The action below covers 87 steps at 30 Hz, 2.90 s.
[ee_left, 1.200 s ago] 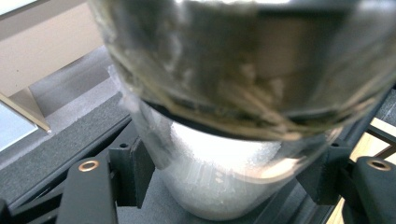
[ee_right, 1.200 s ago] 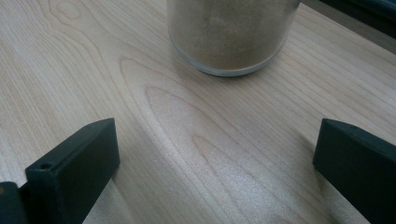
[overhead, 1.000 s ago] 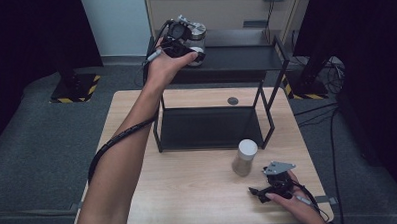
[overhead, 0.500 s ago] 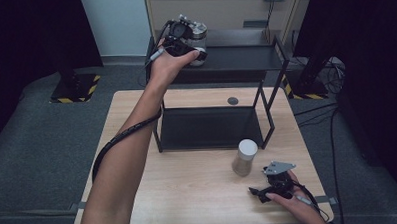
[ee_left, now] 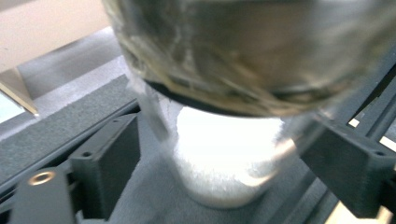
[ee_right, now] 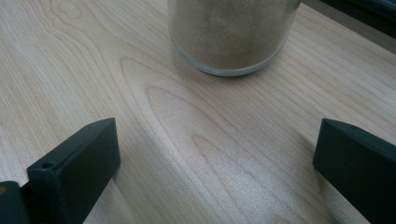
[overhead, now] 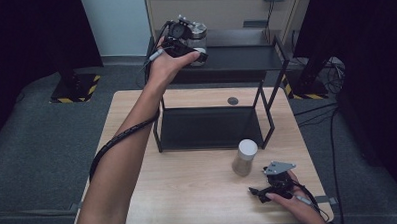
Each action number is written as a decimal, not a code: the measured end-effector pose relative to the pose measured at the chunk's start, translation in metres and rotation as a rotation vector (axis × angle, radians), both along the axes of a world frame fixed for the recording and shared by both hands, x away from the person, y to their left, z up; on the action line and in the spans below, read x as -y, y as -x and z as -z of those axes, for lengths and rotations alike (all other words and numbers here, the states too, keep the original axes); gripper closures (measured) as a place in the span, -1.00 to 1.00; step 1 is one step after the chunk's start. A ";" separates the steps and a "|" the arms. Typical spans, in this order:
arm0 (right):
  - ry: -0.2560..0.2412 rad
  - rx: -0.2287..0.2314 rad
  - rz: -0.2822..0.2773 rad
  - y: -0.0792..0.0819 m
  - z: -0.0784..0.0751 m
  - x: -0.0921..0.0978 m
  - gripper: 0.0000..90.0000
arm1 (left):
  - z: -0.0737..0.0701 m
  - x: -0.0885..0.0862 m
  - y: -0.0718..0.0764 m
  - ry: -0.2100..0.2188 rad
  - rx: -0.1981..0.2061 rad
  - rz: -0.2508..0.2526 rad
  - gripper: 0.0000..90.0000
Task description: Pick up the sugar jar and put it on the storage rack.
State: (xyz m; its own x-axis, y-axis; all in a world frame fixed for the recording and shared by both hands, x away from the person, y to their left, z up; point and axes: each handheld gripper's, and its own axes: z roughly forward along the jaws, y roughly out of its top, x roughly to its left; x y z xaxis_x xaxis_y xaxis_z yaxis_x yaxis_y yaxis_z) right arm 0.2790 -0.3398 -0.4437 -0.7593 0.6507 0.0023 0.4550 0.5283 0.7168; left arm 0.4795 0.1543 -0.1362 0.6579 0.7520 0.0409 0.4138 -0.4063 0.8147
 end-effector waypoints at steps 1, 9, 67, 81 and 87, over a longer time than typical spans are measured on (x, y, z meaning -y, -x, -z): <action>0.000 -0.001 0.000 0.000 0.000 0.000 -0.97 | -0.001 0.000 0.002 -0.003 0.004 -0.002 -0.80; 0.000 0.001 0.000 0.000 0.000 0.000 -0.97 | -0.005 0.005 0.029 -0.036 0.047 -0.038 -0.83; -0.001 -0.001 0.001 0.000 0.000 0.000 -0.97 | 0.205 -0.020 0.125 -0.013 0.074 0.375 -0.85; -0.001 0.000 0.001 0.000 0.000 0.000 -0.97 | 0.261 -0.047 0.165 -0.022 0.002 0.317 -0.86; -0.001 0.001 0.008 0.002 0.000 -0.001 -0.97 | 0.280 -0.068 0.183 -0.008 -0.034 0.259 -0.86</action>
